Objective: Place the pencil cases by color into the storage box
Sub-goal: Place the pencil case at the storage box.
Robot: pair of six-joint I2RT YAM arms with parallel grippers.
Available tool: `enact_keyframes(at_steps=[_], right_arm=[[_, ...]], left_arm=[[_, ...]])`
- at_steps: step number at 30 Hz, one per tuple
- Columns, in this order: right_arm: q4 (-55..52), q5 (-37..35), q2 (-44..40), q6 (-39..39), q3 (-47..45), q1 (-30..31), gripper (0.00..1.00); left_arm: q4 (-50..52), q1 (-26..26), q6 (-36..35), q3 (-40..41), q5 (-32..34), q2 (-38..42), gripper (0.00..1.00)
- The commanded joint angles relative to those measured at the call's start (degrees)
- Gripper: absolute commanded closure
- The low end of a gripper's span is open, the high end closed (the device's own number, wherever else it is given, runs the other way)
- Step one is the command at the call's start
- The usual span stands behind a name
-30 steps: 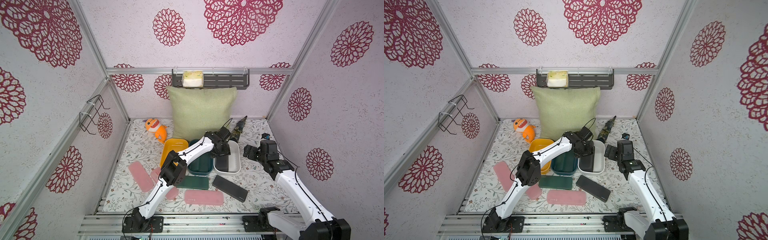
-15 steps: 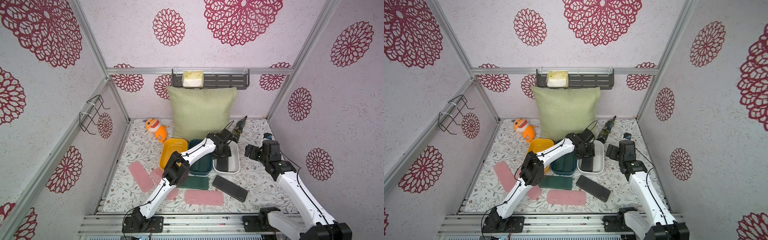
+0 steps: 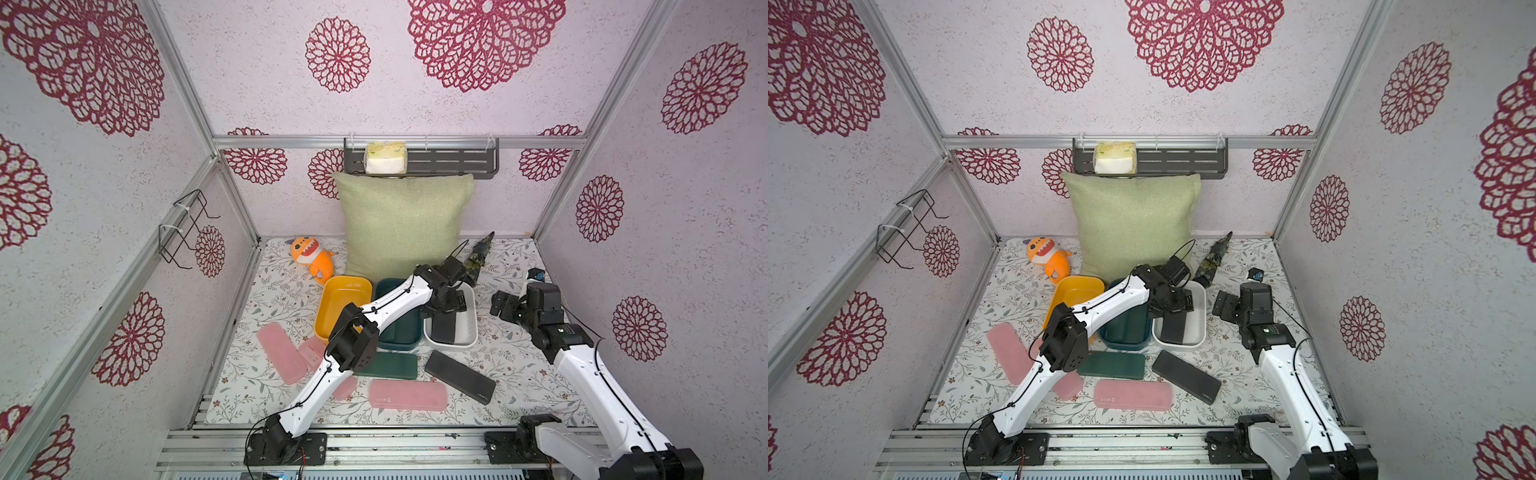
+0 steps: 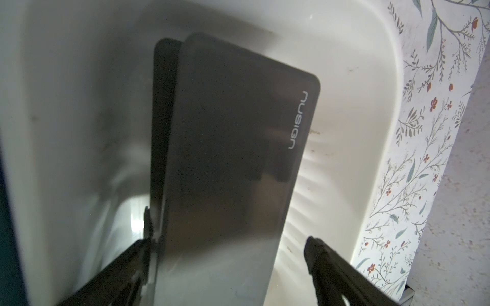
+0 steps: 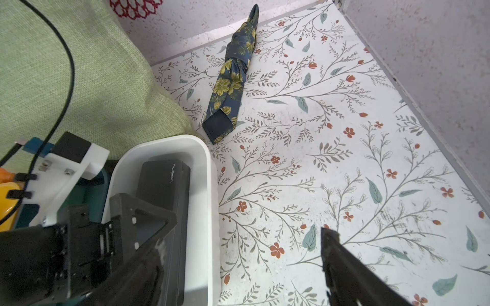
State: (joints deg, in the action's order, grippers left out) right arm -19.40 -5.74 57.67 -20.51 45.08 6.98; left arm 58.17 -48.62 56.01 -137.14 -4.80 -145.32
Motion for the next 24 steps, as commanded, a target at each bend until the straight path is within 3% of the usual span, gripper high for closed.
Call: enact_keyframes(at_steps=[1,12,24], right_arm=[[0.50,0.22,-1.40,1.09,0.01,-0.46,0.06],[0.19,0.91,-1.53,1.35,-0.13,-0.77,0.06],[-3.49,8.75,-4.08,7.55,3.02,-0.52,0.06]], left_arm=[[1.51,0.01,0.23,-1.79,1.51,-1.18,0.03],[2.98,-0.25,-1.79,-2.18,6.67,2.88,0.03],[3.38,-1.30,-10.81,0.87,25.19,13.99,0.03]])
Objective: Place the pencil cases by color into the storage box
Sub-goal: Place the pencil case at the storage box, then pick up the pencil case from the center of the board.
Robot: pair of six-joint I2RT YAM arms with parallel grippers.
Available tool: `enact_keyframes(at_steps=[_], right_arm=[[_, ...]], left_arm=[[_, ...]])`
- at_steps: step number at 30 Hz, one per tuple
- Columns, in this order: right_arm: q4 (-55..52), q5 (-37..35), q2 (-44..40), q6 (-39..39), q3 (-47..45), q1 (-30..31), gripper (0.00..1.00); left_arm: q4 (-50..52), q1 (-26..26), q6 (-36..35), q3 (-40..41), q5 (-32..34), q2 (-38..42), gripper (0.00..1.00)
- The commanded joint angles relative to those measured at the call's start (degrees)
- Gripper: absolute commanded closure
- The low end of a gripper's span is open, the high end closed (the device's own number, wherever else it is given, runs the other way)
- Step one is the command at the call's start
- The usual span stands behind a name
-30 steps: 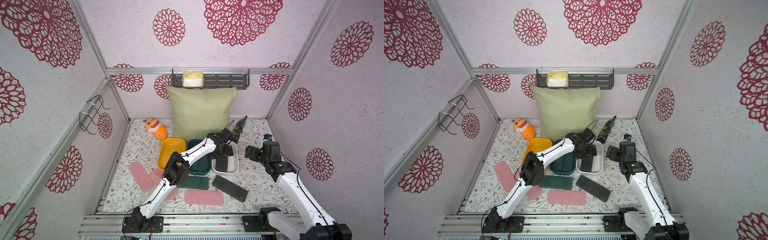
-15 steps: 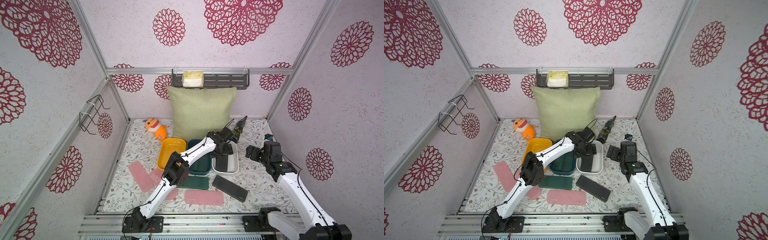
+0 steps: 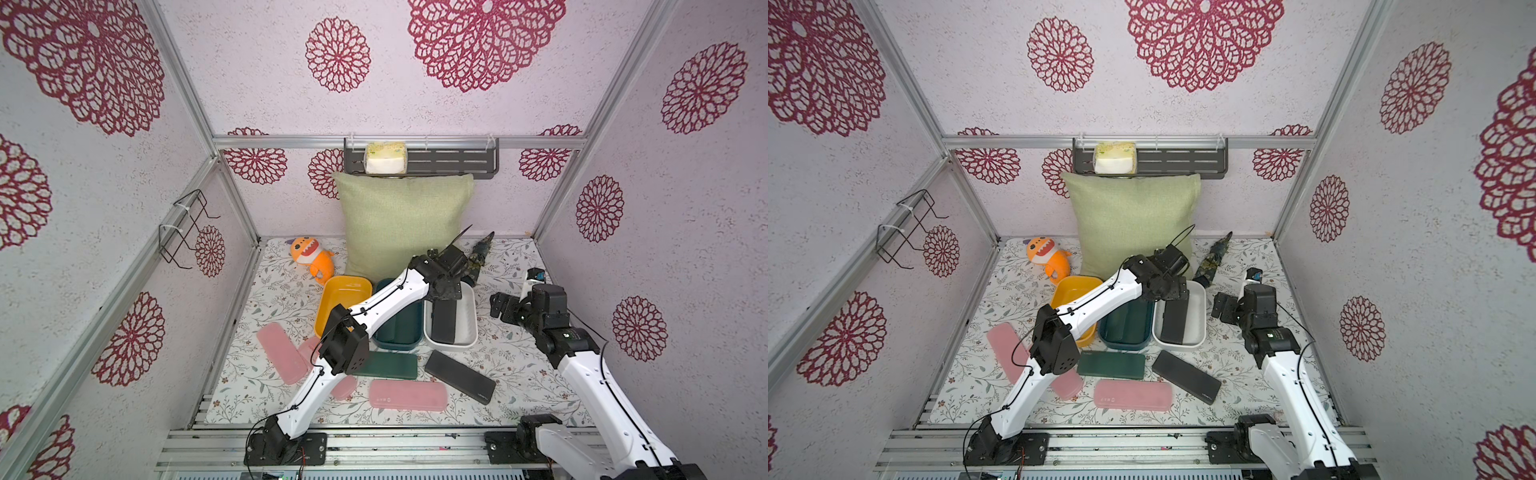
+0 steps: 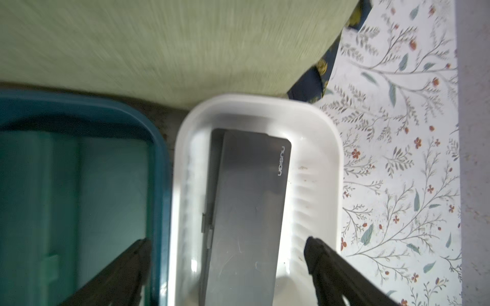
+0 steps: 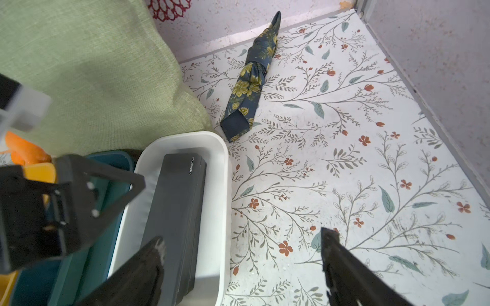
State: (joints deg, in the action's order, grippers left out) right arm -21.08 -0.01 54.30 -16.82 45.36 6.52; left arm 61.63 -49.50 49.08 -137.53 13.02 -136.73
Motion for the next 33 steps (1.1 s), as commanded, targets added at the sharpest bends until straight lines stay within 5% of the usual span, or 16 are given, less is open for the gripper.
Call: enact_keyframes(at_steps=[1,9,19,33], right_arm=[[-2.74,3.43,-0.29,4.91,3.40,0.11,0.06],[-7.92,-1.01,3.88,16.34,6.78,8.92,0.06],[-22.51,-5.27,3.95,40.64,7.82,25.46,0.05],[-30.95,-5.44,7.14,44.10,3.02,32.38,0.04]], left_arm=[[-1.31,-0.43,-4.64,2.99,8.34,7.15,0.03],[-16.39,1.79,-10.12,24.37,11.21,25.44,0.03],[-30.99,12.06,-11.83,51.93,1.57,47.72,0.03],[-36.31,18.02,-13.00,61.66,-7.13,53.76,0.03]])
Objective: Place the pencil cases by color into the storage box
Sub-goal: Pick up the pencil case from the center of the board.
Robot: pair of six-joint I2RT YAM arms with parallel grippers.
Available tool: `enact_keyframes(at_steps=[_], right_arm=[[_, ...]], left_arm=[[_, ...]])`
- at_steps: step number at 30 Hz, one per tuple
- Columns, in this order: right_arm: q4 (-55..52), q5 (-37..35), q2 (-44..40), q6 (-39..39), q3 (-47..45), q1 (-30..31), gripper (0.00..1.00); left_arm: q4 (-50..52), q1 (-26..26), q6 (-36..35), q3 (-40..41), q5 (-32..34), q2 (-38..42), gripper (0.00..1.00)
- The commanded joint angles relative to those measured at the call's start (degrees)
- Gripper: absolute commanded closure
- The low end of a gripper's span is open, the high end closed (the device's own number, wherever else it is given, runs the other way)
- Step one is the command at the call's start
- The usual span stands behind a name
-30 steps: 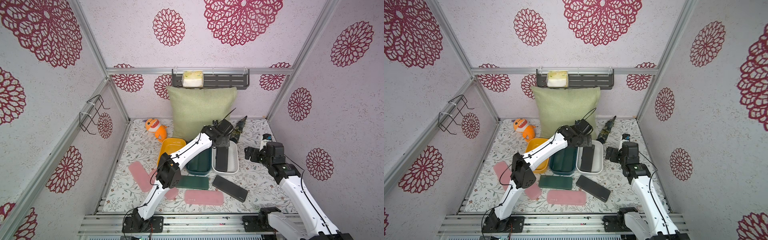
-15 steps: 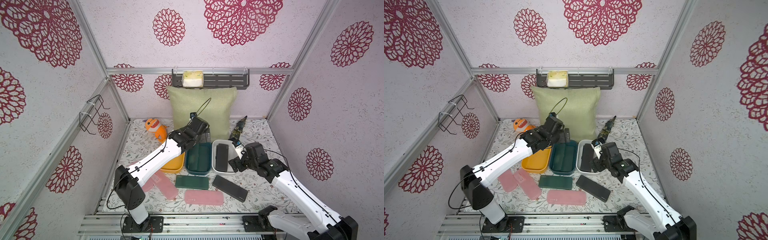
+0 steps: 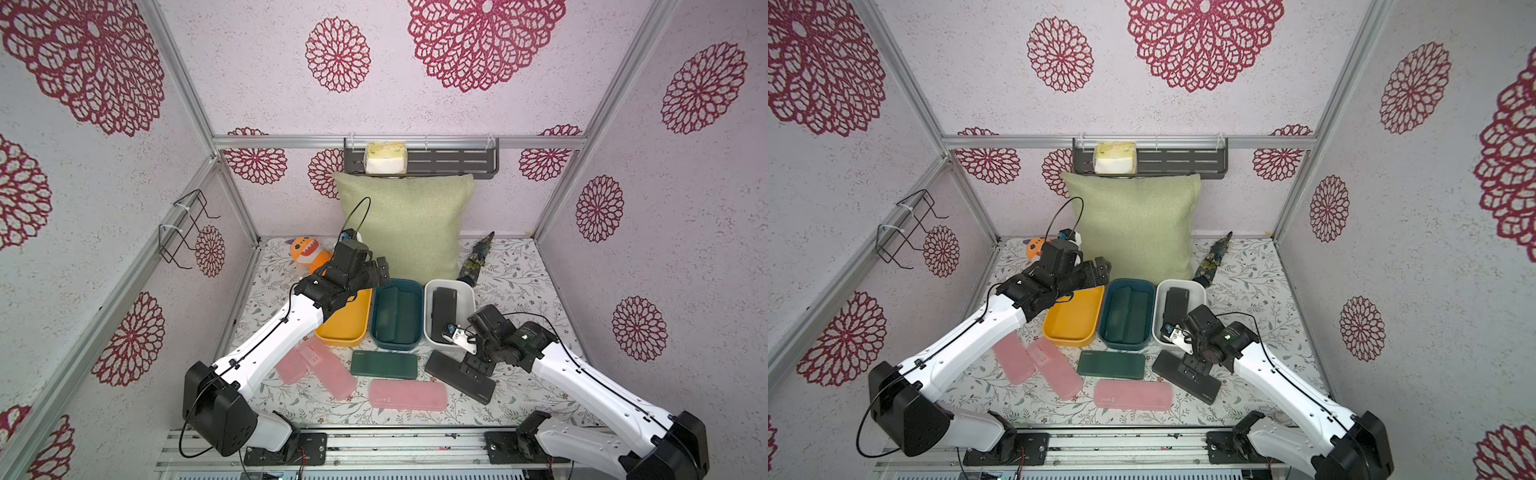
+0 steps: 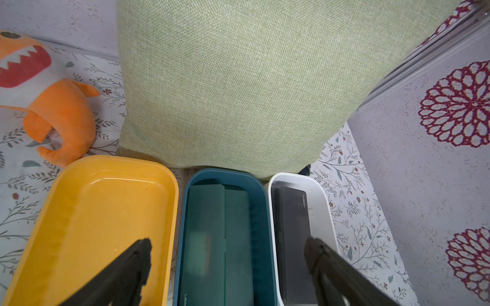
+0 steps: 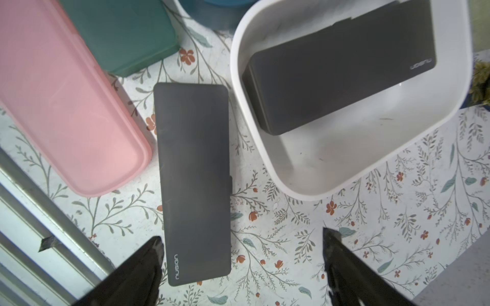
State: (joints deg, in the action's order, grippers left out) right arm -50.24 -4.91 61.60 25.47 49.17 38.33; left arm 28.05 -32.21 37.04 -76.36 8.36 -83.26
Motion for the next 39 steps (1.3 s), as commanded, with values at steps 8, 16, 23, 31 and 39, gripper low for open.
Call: enact_keyframes(at_steps=[8,16,23,31,39], right_arm=[[-1.36,0.88,0.47,3.06,-4.17,3.31,0.03],[0.44,0.08,3.71,2.44,-5.68,4.72,0.03],[1.23,-1.29,8.10,1.43,-5.59,5.36,0.02],[2.29,-1.63,10.00,0.23,-6.07,5.53,0.01],[3.60,-1.16,14.27,-0.43,-6.14,6.22,0.01]], left_arm=[[-2.92,1.09,-0.70,1.82,-3.17,0.78,0.03],[-2.93,1.26,-0.20,2.71,-3.63,0.57,0.03],[-2.47,1.84,0.05,3.21,-3.85,0.56,0.02],[-2.50,2.37,0.10,3.85,-4.40,0.56,0.03],[-2.56,3.11,0.10,4.29,-4.94,0.50,0.02]])
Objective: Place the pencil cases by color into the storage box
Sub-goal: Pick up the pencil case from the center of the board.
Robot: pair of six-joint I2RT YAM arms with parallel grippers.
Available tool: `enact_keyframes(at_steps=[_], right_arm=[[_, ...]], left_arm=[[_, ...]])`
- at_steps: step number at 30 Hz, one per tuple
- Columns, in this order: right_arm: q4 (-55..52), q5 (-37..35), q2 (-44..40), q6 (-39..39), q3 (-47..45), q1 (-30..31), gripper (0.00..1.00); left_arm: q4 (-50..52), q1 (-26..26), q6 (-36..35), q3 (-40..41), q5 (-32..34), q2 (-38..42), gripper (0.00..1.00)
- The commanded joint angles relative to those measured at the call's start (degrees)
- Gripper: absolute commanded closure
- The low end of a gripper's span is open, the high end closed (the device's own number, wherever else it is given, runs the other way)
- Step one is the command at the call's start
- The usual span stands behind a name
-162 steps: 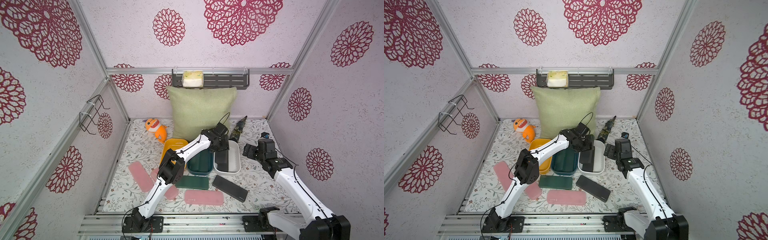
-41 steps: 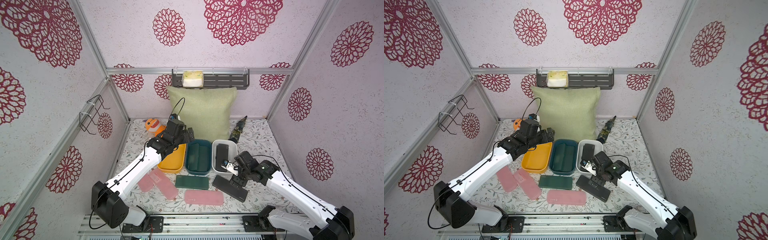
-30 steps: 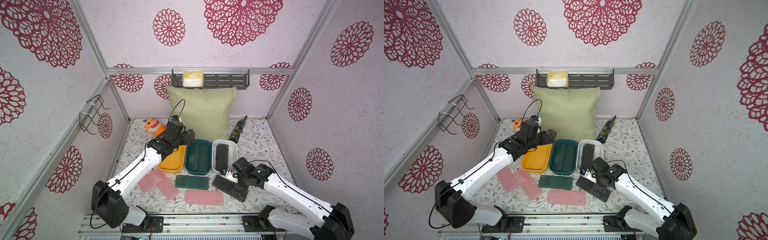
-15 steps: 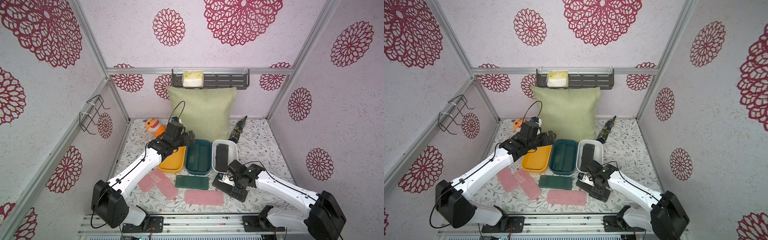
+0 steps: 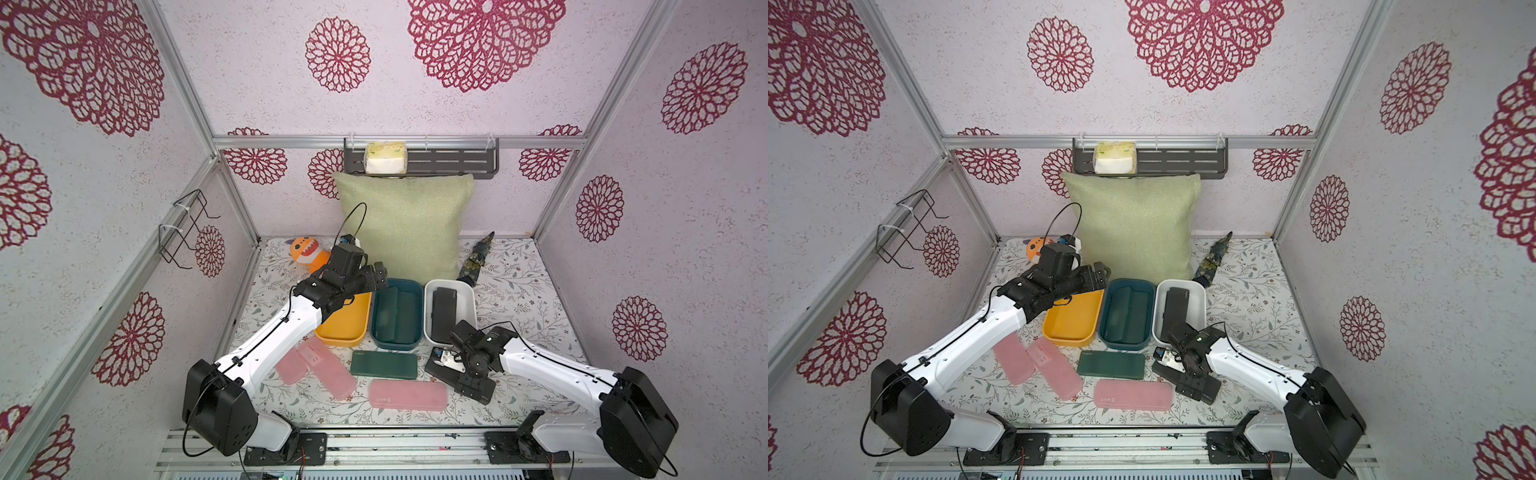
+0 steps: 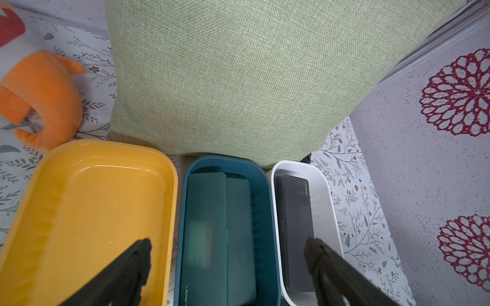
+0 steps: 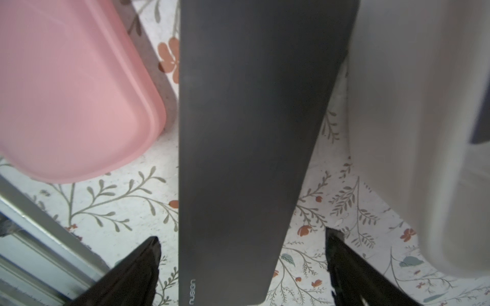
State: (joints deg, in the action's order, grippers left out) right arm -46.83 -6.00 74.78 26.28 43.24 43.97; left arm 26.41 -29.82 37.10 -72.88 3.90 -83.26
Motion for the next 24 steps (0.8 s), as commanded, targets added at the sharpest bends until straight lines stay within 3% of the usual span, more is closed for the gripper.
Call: enact_keyframes(at_steps=[1,18,22,24], right_arm=[[0.37,-0.06,1.84,-1.25,-0.16,0.75,0.01],[2.59,-0.50,9.37,-1.80,0.39,1.83,0.02],[2.53,-0.47,9.51,-1.62,0.45,1.94,0.09],[2.61,-0.63,9.33,-1.66,0.44,2.00,0.18]], left_arm=[[-0.91,0.79,-0.01,0.81,-0.62,0.47,0.03],[-1.01,2.23,-0.25,1.34,-1.64,-0.01,0.03],[-1.19,2.47,-0.22,1.51,-1.86,-0.05,0.03],[-1.19,2.51,-0.16,1.59,-1.88,-0.04,0.03]])
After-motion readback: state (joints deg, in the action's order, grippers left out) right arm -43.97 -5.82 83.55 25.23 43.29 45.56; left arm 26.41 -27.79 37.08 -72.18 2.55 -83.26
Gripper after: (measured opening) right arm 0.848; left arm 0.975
